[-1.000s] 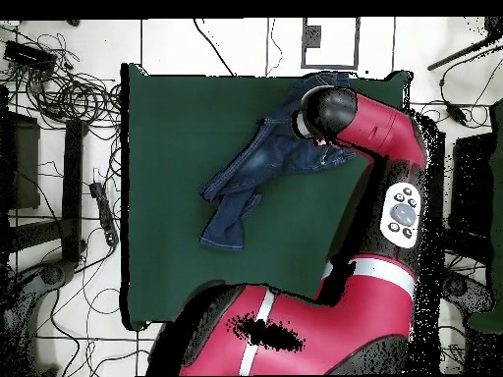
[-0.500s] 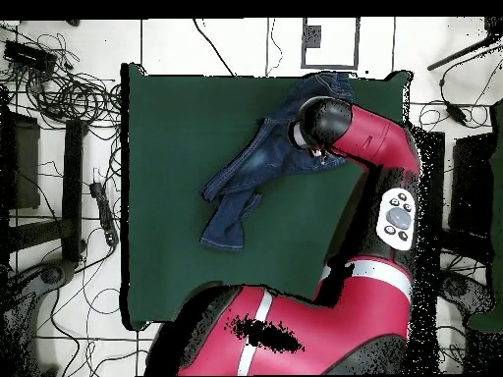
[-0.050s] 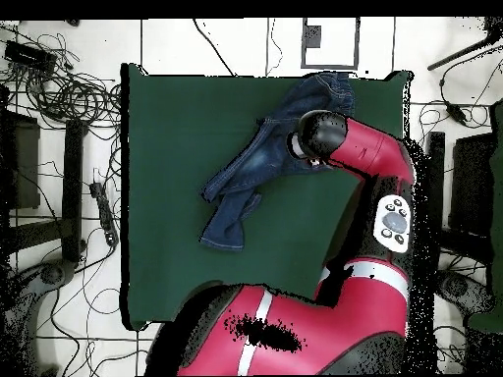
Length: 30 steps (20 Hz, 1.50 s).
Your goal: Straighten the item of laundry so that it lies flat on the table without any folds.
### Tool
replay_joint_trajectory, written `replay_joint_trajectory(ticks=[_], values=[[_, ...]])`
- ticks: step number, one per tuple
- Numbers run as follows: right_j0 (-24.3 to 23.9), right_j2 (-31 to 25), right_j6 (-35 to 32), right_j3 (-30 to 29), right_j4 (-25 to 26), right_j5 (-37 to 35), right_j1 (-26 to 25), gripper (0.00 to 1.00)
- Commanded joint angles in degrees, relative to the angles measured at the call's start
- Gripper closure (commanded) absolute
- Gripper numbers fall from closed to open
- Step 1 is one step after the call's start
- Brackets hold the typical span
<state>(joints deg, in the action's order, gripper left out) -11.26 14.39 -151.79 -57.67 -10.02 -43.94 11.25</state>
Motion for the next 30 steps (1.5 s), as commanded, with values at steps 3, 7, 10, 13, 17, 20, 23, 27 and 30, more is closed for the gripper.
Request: replay_joint_trajectory(ticks=[3,7,10,13,17,20,23,27,30], values=[[0.4,-5.3,-6.8,-7.3,-0.5,12.2,-1.7,0.00],[-0.5,-6.8,-5.7,-6.5,-0.9,15.7,-3.0,0.00],[-1.1,-7.9,-5.5,-8.3,-1.6,17.2,-2.2,0.00],[-1.5,-8.5,-4.9,-8.9,-2.2,16.3,-2.0,0.00],[-0.5,-6.2,-6.2,-8.0,-2.9,9.3,-2.4,0.00],[-0.2,-5.7,-6.6,-8.3,-3.1,7.6,-2.2,0.00],[0.1,-5.3,-7.3,-8.8,-3.4,6.0,-2.0,0.00],[1.2,-4.0,-8.3,-9.8,-3.5,2.5,-1.7,0.00],[0.6,-5.3,-7.7,-10.8,-3.6,5.6,-2.0,0.00]])
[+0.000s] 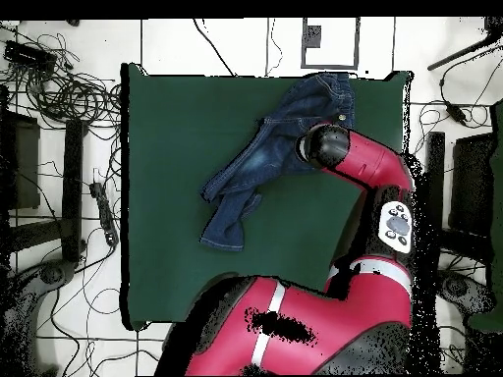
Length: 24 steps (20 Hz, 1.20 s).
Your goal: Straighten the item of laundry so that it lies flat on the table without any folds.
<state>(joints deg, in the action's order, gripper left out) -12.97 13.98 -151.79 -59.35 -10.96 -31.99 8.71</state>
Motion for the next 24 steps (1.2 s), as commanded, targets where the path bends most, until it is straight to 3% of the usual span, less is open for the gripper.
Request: replay_joint_trajectory(ticks=[1,6,18,19,24], values=[[1.8,-5.9,-6.9,-9.7,-2.5,-3.3,0.3,0.00],[0.5,-7.5,-5.7,-10.1,-2.4,-0.1,-0.9,0.00],[1.7,-4.8,-9.2,-9.7,-2.7,2.4,-1.8,0.00],[1.8,-4.5,-9.5,-9.7,-2.9,2.0,-1.8,1.00],[1.9,-4.2,-9.5,-9.3,-3.2,1.5,-2.1,1.00]])
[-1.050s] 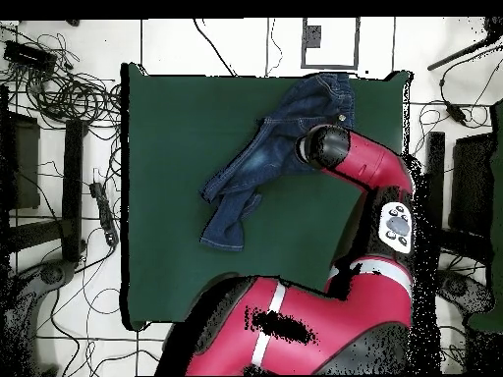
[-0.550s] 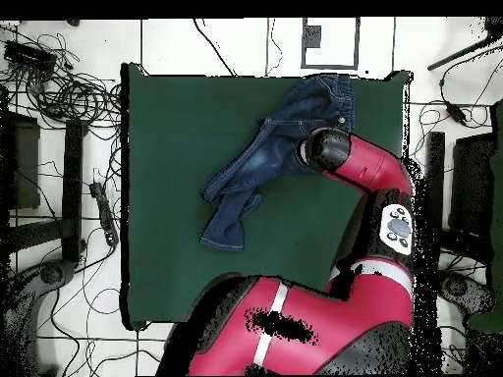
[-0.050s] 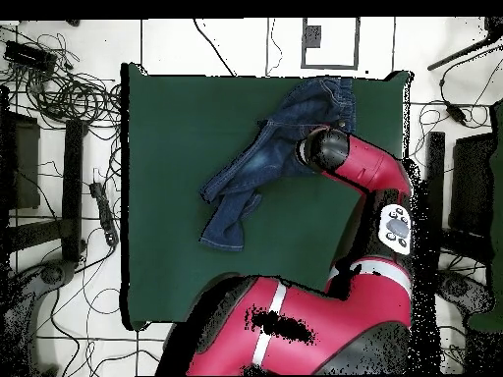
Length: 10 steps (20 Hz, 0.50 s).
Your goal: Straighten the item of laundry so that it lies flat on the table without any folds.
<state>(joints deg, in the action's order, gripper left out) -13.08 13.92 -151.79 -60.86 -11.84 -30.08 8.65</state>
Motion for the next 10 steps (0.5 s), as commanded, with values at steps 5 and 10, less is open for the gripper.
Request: replay_joint_trajectory(ticks=[5,10], values=[[2.2,-3.9,-9.9,-7.8,-2.8,-0.6,-2.2,1.00],[1.0,-3.7,-7.7,-7.4,-1.9,-0.1,-3.6,1.00]])
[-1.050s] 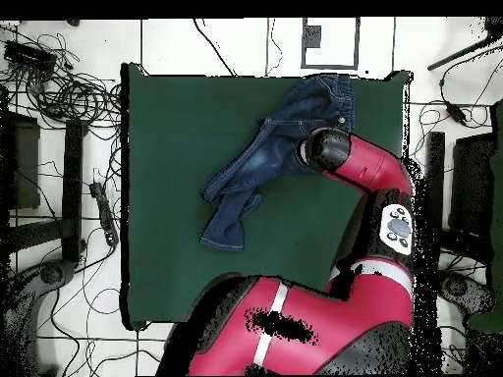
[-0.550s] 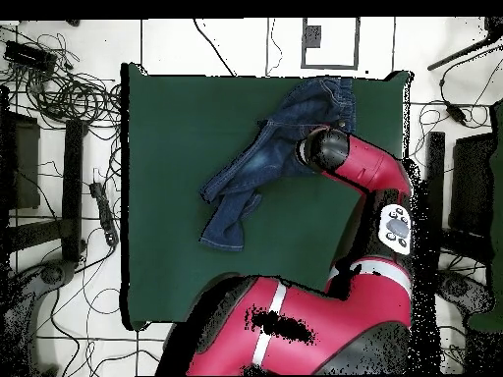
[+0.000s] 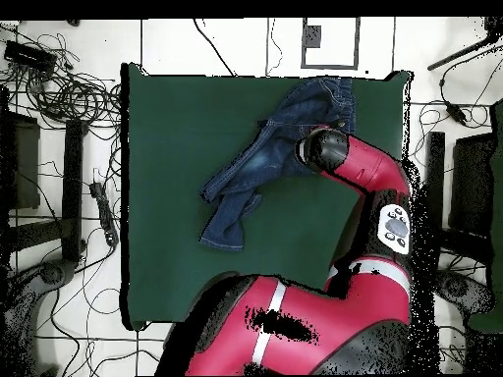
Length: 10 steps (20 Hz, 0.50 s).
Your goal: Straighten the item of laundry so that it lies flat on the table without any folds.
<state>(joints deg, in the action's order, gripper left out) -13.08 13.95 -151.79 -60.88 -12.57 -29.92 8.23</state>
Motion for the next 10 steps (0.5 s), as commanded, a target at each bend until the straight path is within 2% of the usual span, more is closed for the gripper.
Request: replay_joint_trajectory(ticks=[1,10], values=[[0.7,-4.0,-7.6,-8.0,-1.2,-0.2,-3.2,1.00],[0.5,-3.0,-8.3,-11.9,-1.1,0.4,-2.0,1.00]])
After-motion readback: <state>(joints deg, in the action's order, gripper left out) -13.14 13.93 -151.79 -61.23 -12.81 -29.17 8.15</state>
